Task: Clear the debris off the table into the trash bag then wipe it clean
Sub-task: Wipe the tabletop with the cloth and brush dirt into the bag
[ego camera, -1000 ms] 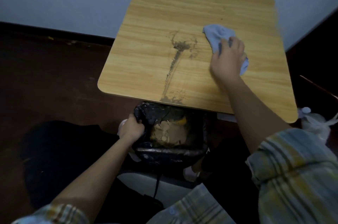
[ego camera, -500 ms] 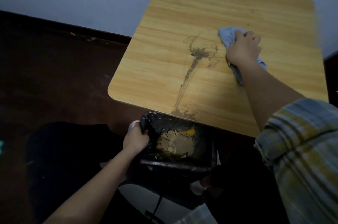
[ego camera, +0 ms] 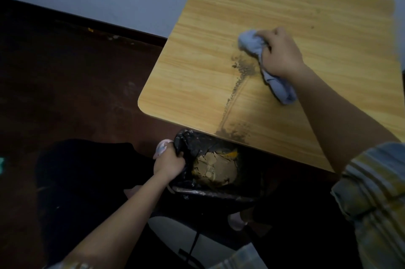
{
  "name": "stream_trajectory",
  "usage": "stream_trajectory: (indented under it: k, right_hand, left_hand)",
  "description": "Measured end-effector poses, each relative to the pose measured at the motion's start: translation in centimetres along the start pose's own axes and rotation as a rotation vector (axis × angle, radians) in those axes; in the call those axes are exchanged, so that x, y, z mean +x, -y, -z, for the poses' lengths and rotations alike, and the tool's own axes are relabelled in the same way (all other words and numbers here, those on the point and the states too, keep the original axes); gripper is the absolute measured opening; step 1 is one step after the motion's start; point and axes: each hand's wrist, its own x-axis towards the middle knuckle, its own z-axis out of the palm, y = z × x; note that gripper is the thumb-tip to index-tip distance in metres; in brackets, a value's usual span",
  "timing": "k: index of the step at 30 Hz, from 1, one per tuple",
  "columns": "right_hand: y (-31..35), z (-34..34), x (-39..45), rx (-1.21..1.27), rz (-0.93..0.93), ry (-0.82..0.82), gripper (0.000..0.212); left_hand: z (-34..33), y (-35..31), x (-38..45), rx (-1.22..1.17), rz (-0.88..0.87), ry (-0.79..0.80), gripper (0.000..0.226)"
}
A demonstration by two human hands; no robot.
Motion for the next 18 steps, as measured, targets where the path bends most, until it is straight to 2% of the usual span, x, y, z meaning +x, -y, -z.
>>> stream_trajectory:
  k: [2,3,6,8,11,18]
  right_hand:
    - [-0.8,0.6,0.8,-0.027,-0.124,-0.128,0.043]
    - [-1.1,0.6,1.2,-0.066,-0.192,-0.125,0.044]
    - [-1.2,-0.2,2.2,-0.109,-0.409,0.025,0.047]
    - [-0.9,-0.6,2.9,-0.081,-0.479,0.072,0.048]
    - [0.2,-0.9,3.9,-0.002,-0.41,0.137,0.051]
    - [2.5,-1.7,2.1,0.057,0.001,0.233,0.052]
  left_hand:
    - [-0.1,0.2,0.2,0.005,0.002,-0.002,0.052]
    - [-0.1,0.3,0.2,0.008,0.005,0.001,0.054]
    - [0.0,0.2,0.1,0.014,0.008,0.014,0.058]
    - [0.1,0.1,0.1,-0.012,0.0,0.019,0.058]
    - [0.5,0.0,-0.1,-0.01,-0.004,0.018,0.054]
    - [0.6,-0.1,-0.7,-0.009,-0.019,0.019,0.041]
